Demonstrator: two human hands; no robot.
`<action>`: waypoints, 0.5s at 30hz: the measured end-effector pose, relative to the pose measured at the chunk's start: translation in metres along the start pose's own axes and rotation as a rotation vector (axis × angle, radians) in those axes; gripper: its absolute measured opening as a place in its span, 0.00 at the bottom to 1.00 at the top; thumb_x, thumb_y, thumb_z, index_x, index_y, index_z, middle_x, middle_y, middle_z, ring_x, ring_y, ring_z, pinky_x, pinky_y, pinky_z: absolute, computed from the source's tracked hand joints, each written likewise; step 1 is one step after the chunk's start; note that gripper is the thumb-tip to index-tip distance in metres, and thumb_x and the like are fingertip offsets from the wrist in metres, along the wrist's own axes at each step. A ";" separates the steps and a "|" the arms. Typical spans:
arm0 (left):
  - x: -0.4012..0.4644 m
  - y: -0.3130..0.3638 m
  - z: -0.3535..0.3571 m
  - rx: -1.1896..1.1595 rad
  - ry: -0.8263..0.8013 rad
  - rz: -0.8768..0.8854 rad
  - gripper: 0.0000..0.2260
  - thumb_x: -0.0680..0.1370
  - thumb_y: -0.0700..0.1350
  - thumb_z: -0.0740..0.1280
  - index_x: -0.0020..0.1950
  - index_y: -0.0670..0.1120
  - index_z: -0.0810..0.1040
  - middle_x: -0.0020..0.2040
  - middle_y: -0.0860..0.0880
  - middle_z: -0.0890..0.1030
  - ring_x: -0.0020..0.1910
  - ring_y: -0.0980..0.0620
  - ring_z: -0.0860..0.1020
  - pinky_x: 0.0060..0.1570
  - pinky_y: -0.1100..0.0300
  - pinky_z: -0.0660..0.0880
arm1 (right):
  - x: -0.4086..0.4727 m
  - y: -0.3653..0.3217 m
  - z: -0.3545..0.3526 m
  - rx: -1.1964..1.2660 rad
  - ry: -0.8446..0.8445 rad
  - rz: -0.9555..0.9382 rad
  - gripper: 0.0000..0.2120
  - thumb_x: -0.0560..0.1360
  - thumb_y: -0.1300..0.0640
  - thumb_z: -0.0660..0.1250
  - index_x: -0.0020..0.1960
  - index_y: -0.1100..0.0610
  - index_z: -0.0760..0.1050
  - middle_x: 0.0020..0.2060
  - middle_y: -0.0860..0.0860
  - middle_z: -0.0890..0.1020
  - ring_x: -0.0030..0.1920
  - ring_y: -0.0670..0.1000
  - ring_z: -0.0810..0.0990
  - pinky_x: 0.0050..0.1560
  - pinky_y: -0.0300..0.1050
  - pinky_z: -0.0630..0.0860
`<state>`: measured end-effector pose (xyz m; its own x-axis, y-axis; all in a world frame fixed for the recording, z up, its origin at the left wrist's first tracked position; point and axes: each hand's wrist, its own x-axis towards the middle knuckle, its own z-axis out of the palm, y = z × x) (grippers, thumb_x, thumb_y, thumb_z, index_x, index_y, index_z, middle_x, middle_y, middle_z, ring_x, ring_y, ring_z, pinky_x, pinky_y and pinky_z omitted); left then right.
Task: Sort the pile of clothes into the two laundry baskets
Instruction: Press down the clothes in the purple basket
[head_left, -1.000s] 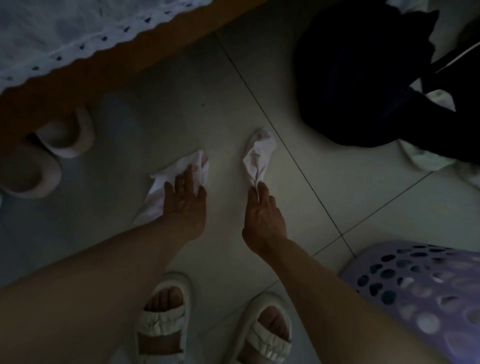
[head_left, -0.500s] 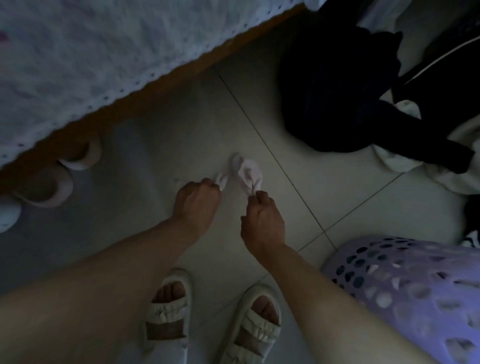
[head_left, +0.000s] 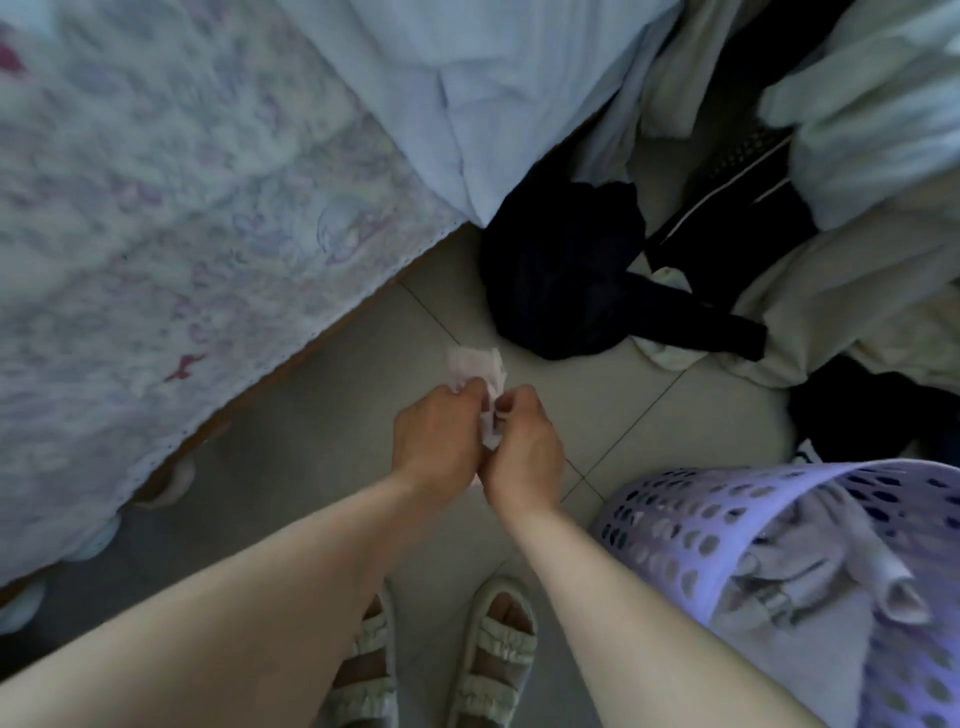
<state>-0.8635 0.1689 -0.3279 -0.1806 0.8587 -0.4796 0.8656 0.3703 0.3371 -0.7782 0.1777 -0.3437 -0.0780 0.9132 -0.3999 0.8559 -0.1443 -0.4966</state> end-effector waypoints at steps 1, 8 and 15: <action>-0.004 0.008 -0.010 -0.041 0.001 0.017 0.07 0.77 0.47 0.59 0.54 0.49 0.71 0.50 0.44 0.78 0.48 0.42 0.77 0.41 0.57 0.66 | -0.001 -0.004 -0.011 -0.009 0.037 0.006 0.10 0.76 0.55 0.63 0.56 0.57 0.70 0.52 0.54 0.80 0.51 0.57 0.78 0.43 0.46 0.69; -0.028 0.060 -0.059 -0.124 0.086 0.138 0.14 0.77 0.49 0.62 0.62 0.52 0.68 0.54 0.49 0.78 0.50 0.45 0.79 0.39 0.57 0.68 | -0.019 -0.012 -0.077 -0.006 0.173 0.095 0.16 0.79 0.58 0.58 0.67 0.54 0.70 0.59 0.53 0.76 0.57 0.56 0.77 0.51 0.46 0.70; -0.048 0.130 -0.083 -0.059 -0.003 0.375 0.21 0.74 0.47 0.66 0.66 0.54 0.69 0.67 0.52 0.64 0.60 0.51 0.72 0.41 0.59 0.69 | -0.058 0.022 -0.150 -0.010 0.574 0.112 0.12 0.67 0.57 0.62 0.44 0.62 0.81 0.41 0.58 0.79 0.40 0.61 0.80 0.38 0.47 0.75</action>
<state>-0.7806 0.2052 -0.1937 0.1451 0.9375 -0.3164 0.8427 0.0505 0.5360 -0.6780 0.1791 -0.2158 0.3002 0.9533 0.0329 0.8479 -0.2509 -0.4669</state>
